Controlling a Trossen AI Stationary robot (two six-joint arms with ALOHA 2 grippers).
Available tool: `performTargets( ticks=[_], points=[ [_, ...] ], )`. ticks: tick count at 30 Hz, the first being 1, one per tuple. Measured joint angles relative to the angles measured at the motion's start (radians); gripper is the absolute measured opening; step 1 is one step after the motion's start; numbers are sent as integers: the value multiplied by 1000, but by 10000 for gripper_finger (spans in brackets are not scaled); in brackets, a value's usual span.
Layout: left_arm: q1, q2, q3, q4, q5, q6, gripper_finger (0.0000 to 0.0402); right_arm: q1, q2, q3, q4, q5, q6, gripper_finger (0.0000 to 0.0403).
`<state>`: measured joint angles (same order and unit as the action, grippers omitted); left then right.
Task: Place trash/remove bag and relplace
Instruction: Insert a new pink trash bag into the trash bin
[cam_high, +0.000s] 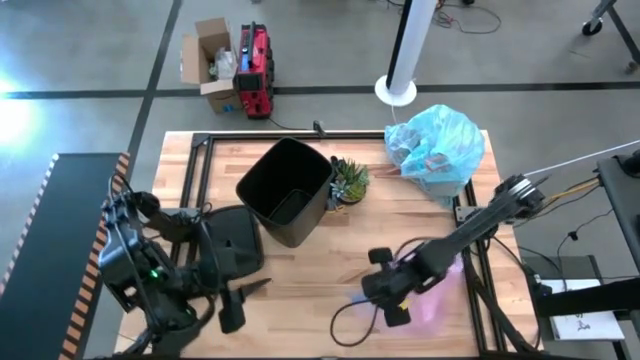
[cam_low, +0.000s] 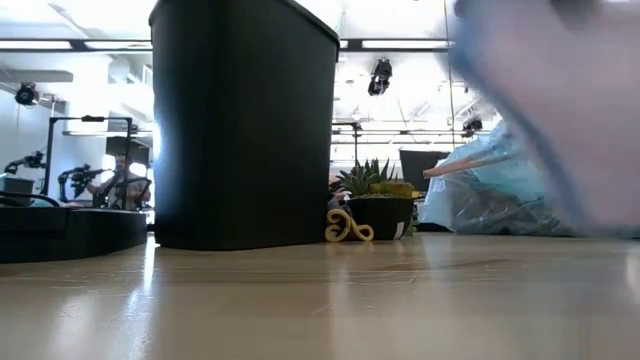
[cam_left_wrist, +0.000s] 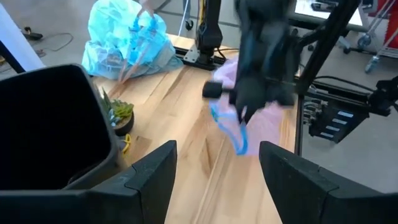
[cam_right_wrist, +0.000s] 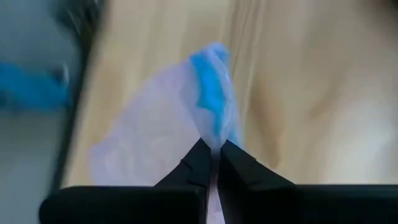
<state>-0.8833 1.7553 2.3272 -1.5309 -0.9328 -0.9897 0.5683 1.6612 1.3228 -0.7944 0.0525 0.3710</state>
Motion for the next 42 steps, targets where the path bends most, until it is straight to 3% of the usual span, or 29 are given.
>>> performTargets(
  ticks=[7,12,18,22,28,31,33,37,42],
  points=[
    [8,-51,0,-38,-55,37,221,-73,-183,297,45,380,-115,0],
    [20,-115,0,-40,-130,71,227,-184,-253,456,277,465,-297,0],
    [28,-211,0,-40,-236,93,229,-336,-222,637,524,466,-511,0],
    [30,-260,0,-40,-289,125,229,-446,-150,744,666,393,-577,0],
    [30,-296,0,-40,-353,195,229,-587,16,926,800,358,-526,0],
    [30,-308,0,-40,-363,196,229,-621,107,1033,834,291,-502,0],
    [30,-311,0,-40,-376,196,229,-632,119,1007,963,253,-496,0],
    [30,-312,0,-41,-423,198,229,-662,129,1017,992,238,-495,0],
    [37,-297,0,-40,-478,203,229,-683,173,1034,1044,174,-383,0]
  ],
)
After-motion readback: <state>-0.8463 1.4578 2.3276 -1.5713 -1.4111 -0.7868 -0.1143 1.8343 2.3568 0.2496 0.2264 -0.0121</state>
